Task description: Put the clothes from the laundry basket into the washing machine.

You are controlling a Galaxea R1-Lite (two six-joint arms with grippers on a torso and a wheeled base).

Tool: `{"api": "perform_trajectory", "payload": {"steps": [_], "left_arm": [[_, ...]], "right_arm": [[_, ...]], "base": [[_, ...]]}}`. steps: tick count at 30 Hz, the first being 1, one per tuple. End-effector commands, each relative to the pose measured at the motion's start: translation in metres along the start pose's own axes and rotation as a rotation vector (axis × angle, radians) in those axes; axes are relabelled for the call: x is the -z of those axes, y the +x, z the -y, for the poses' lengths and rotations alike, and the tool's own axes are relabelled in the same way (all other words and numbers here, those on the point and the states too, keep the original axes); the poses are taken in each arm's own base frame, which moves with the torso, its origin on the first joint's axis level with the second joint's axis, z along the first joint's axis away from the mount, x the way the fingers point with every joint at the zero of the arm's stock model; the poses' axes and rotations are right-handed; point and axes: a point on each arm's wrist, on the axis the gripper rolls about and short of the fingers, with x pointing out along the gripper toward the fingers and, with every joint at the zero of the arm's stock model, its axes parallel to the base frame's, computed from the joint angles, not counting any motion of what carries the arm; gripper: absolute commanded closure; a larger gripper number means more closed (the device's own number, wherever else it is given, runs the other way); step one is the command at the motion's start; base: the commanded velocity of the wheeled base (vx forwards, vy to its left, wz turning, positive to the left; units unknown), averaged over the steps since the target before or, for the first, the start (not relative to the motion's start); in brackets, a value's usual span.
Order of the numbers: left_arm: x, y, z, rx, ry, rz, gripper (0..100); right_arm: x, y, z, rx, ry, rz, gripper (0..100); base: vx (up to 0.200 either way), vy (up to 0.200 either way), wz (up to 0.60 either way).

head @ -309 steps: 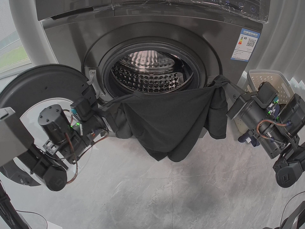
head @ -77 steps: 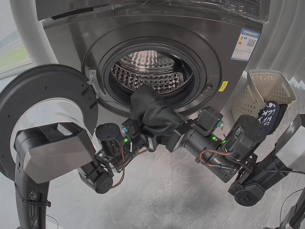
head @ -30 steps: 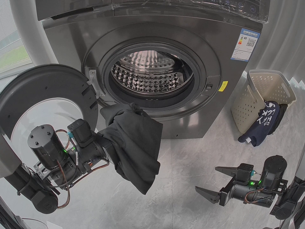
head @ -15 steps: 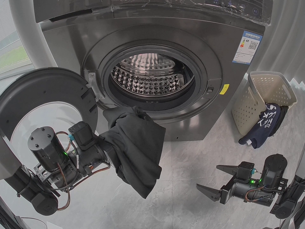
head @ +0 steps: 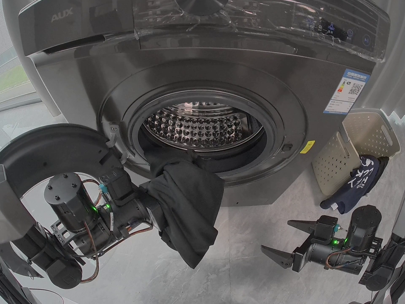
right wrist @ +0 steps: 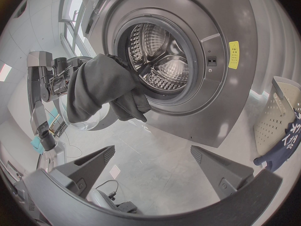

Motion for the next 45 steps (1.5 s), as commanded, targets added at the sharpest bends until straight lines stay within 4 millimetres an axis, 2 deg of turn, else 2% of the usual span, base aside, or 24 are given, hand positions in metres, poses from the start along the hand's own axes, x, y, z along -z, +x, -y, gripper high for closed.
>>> {"api": "perform_trajectory", "payload": {"steps": [1, 7, 13, 23, 28, 38, 45], "left_arm": [[0.003, 0.001, 0.003, 0.011, -0.001, -0.009, 100], [0.005, 0.003, 0.009, 0.032, -0.005, -0.014, 100], [-0.001, 0.022, 0.016, 0.058, -0.034, 0.034, 100], [0.038, 0.093, 0.001, -0.045, -0.027, 0.045, 100], [0.042, 0.131, -0.020, -0.081, -0.025, 0.133, 100], [0.064, 0.159, -0.033, -0.099, -0.024, 0.125, 100], [0.043, 0.187, -0.035, -0.109, -0.024, 0.152, 100]], "right_arm": [[0.002, -0.002, -0.003, -0.011, -0.003, -0.012, 0], [0.005, -0.003, -0.012, -0.054, -0.016, -0.030, 0], [0.002, -0.004, -0.017, -0.077, -0.022, -0.012, 0], [0.002, -0.004, -0.017, -0.078, -0.021, -0.011, 0], [0.001, -0.004, -0.015, -0.071, -0.020, -0.007, 0], [0.002, -0.002, -0.014, -0.068, -0.020, -0.010, 0], [0.003, -0.002, -0.015, -0.070, -0.019, -0.013, 0]], "base": [[0.000, 0.000, 0.00], [0.000, 0.000, 0.00], [0.000, 0.000, 0.00], [0.000, 0.000, 0.00], [0.000, 0.000, 0.00], [0.000, 0.000, 0.00], [0.000, 0.000, 0.00]]}}
